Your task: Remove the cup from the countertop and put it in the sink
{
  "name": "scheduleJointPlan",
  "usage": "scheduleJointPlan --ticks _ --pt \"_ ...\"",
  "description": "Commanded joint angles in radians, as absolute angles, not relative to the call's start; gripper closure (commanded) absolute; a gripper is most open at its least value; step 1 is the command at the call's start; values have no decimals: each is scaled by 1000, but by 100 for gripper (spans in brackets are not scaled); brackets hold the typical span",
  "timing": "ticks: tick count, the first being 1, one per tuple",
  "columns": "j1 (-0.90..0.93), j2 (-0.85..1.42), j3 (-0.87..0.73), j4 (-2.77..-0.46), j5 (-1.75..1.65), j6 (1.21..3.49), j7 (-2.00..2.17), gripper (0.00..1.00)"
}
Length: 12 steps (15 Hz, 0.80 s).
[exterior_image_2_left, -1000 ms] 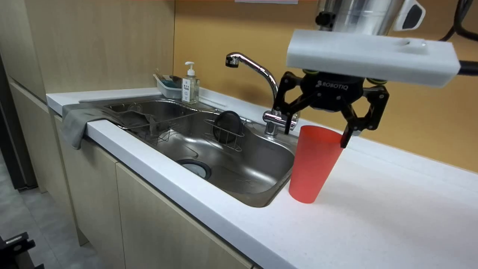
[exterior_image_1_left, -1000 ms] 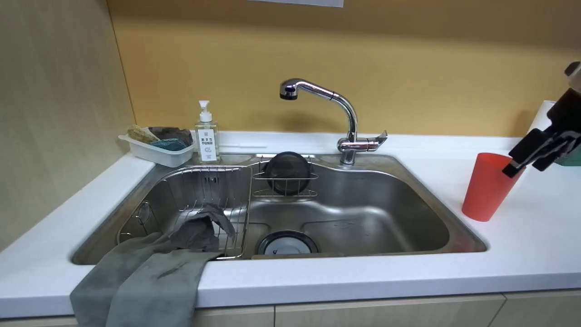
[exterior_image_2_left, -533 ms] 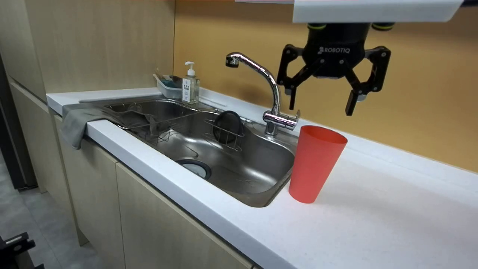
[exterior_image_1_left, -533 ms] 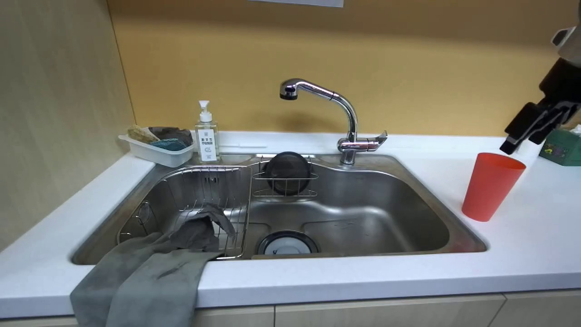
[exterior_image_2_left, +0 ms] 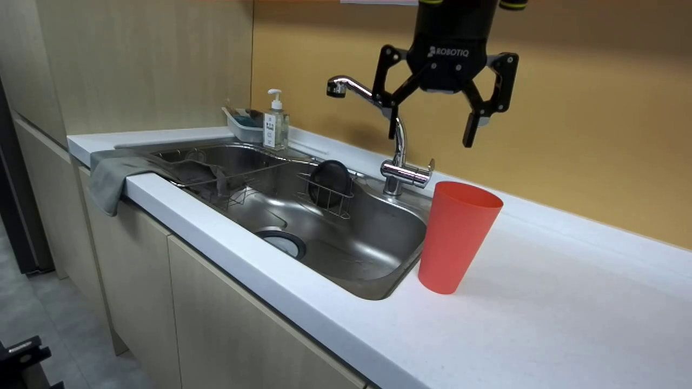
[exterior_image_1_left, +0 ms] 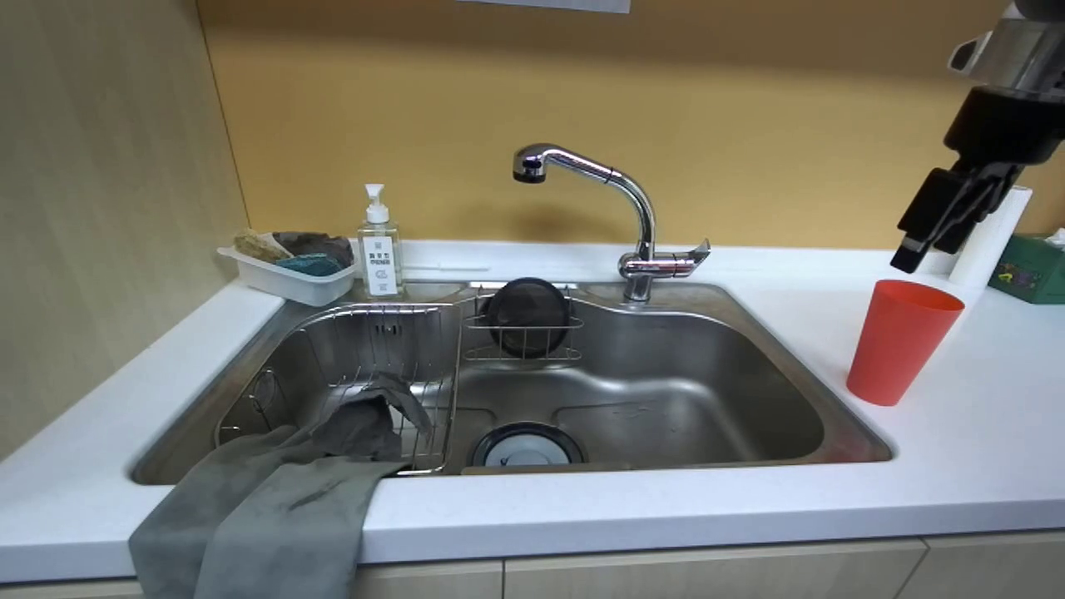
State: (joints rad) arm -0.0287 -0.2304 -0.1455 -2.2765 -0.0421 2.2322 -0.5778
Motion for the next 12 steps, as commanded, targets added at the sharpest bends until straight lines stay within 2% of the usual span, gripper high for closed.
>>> scheduleJointPlan --ticks 1,12 --pt "-29 -164 -139 -2228 -64 2247 -604 0" --pt "-63 -49 -136 -2209 -68 2298 -627 0"
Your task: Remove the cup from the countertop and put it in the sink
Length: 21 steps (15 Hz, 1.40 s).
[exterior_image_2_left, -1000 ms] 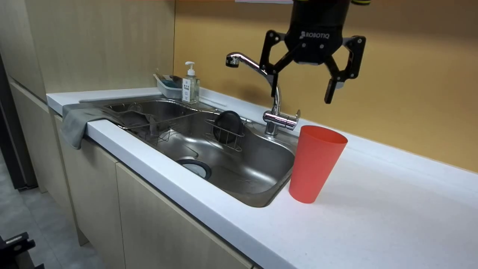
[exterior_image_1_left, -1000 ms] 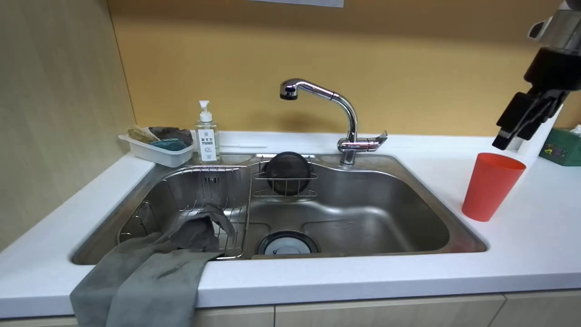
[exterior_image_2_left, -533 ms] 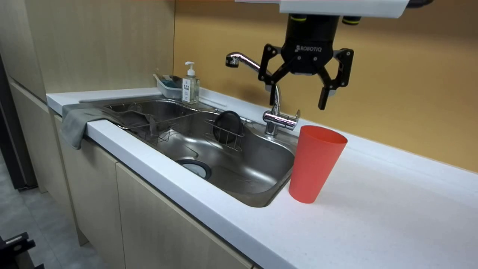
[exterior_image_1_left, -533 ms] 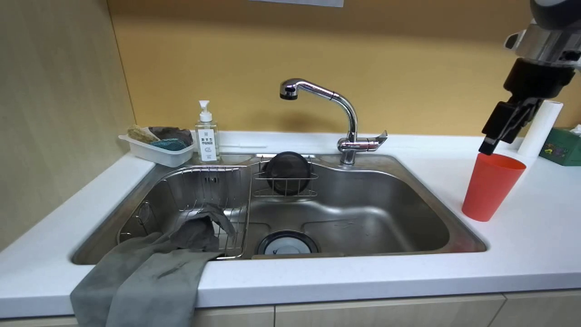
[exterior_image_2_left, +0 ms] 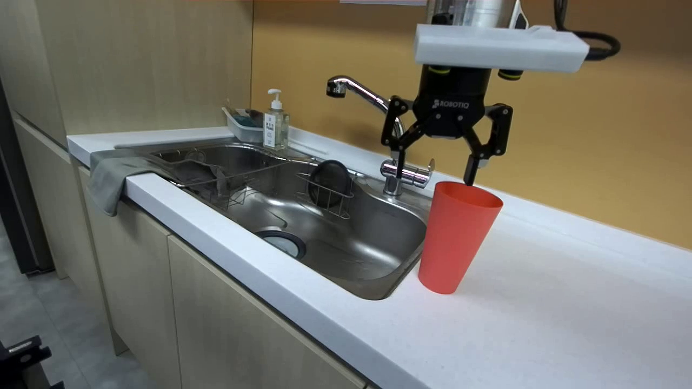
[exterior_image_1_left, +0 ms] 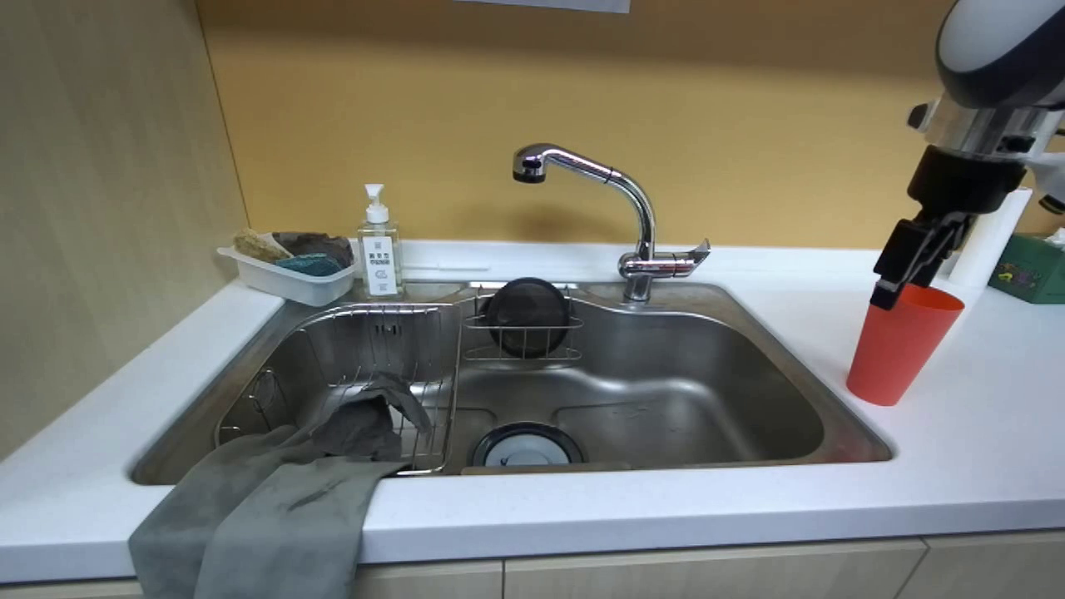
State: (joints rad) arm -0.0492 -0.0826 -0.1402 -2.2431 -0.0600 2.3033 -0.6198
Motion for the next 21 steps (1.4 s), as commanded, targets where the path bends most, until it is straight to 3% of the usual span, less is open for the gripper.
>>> scheduleJointPlan --ticks 1,3,4,5,15,17,21 --pt "-67 -41 -135 -2207 -67 2299 -630 0" --pt "-73 -26 -134 -2204 -66 2302 -634 0" --pt "-75 -20 -134 -2203 -60 2304 -638 25" --pt "-77 -15 -134 -2202 -57 2307 -641 26" --pt "-82 -21 -126 -2210 -71 2362 -657 95" --pt "-77 -33 -118 -2217 -76 2381 -661 100" --pt "-56 -66 -85 -2234 -94 2418 -667 99"
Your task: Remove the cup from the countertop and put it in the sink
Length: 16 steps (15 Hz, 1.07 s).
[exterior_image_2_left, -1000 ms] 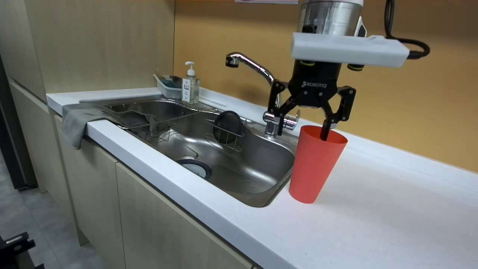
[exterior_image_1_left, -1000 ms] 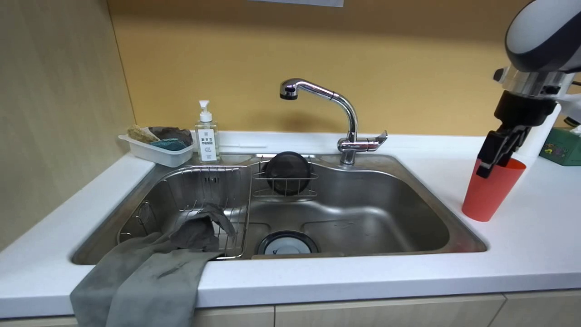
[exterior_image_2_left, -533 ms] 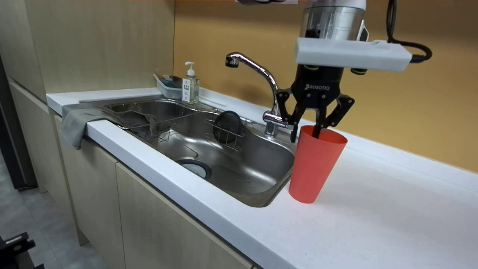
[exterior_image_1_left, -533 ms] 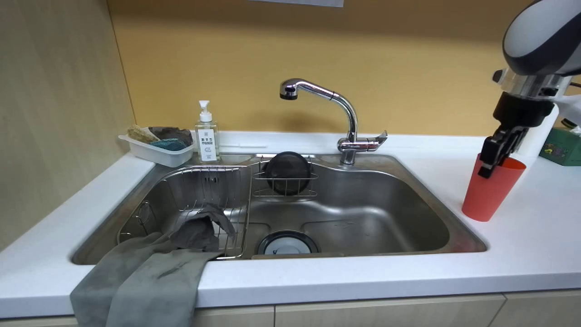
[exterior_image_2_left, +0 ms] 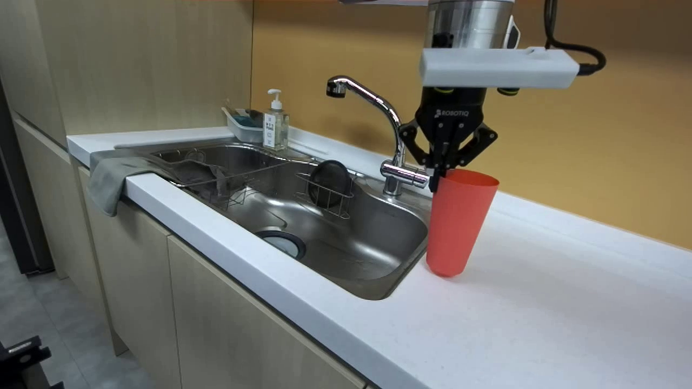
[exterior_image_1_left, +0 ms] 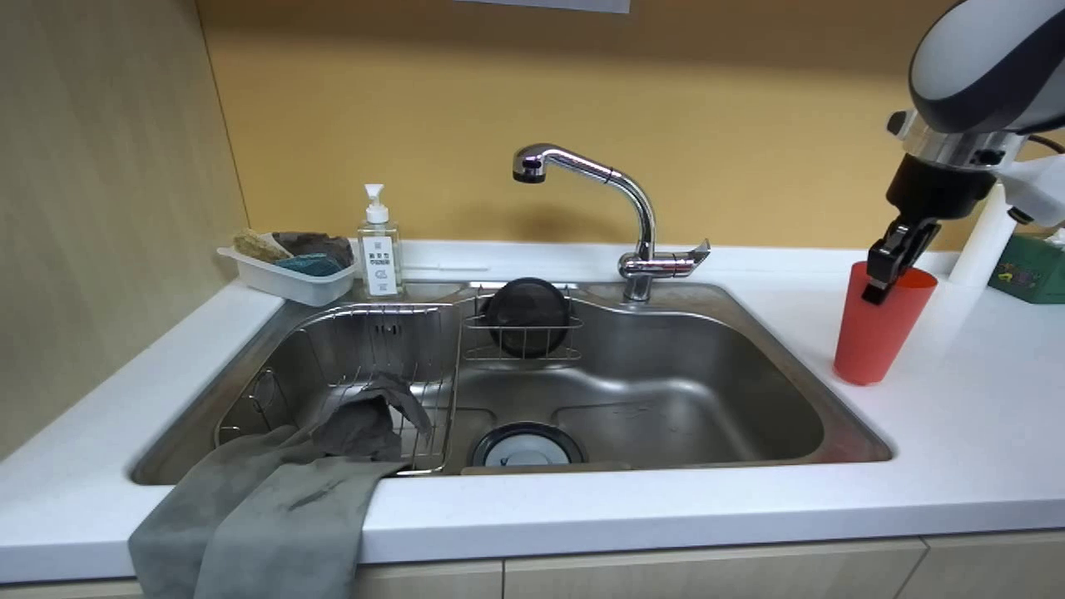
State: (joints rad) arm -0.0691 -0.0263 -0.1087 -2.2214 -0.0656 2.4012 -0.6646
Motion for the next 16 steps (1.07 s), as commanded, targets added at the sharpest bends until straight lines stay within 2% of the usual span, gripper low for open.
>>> scheduleJointPlan --ticks 1,10,16 --pt "-45 -78 -72 -2242 -103 2428 -665 99" --pt "78 -60 55 -2314 -101 2515 -649 99" --pt "117 59 110 -2322 -94 2610 -606 99"
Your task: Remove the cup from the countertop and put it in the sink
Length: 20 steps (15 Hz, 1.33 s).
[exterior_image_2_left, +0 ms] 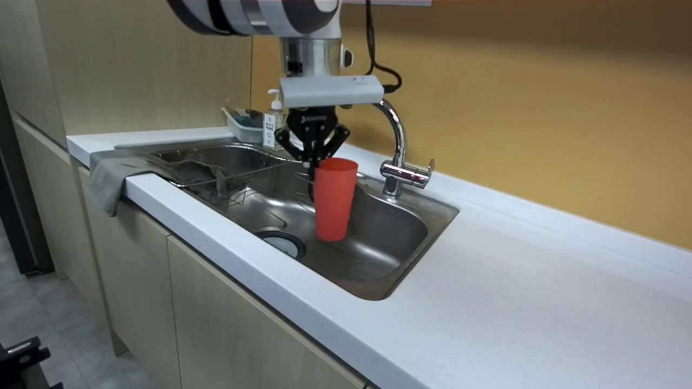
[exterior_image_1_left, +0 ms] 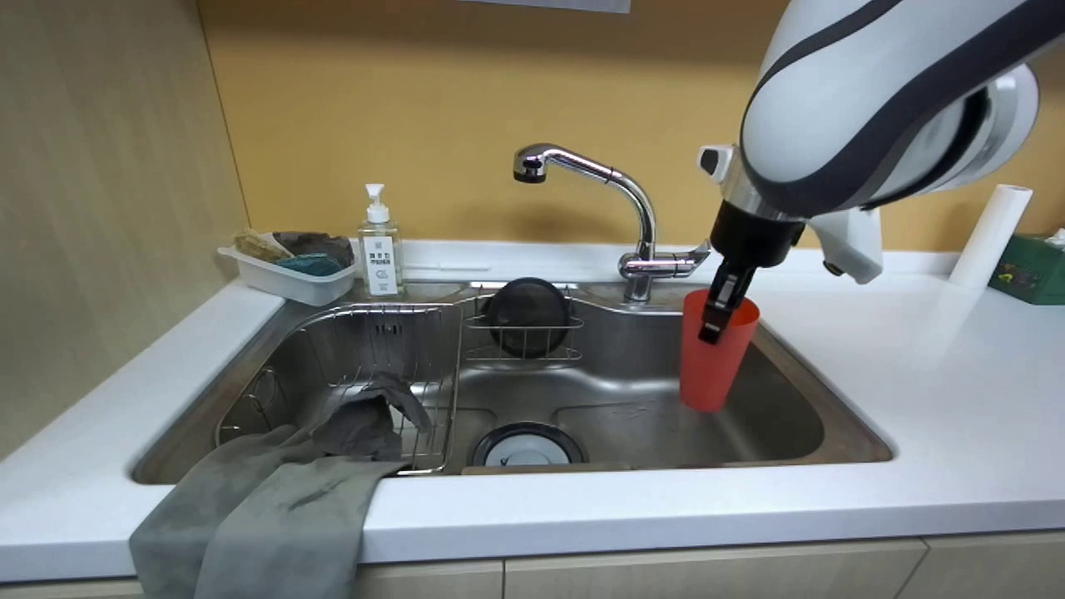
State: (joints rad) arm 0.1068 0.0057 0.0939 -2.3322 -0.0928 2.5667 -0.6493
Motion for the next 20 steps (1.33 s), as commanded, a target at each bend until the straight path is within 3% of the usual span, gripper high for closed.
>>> scheduleJointPlan --ticks 1,20 --pt "119 85 117 -2315 -96 2632 -599 99" --pt "85 221 131 -2274 -118 2756 -501 99"
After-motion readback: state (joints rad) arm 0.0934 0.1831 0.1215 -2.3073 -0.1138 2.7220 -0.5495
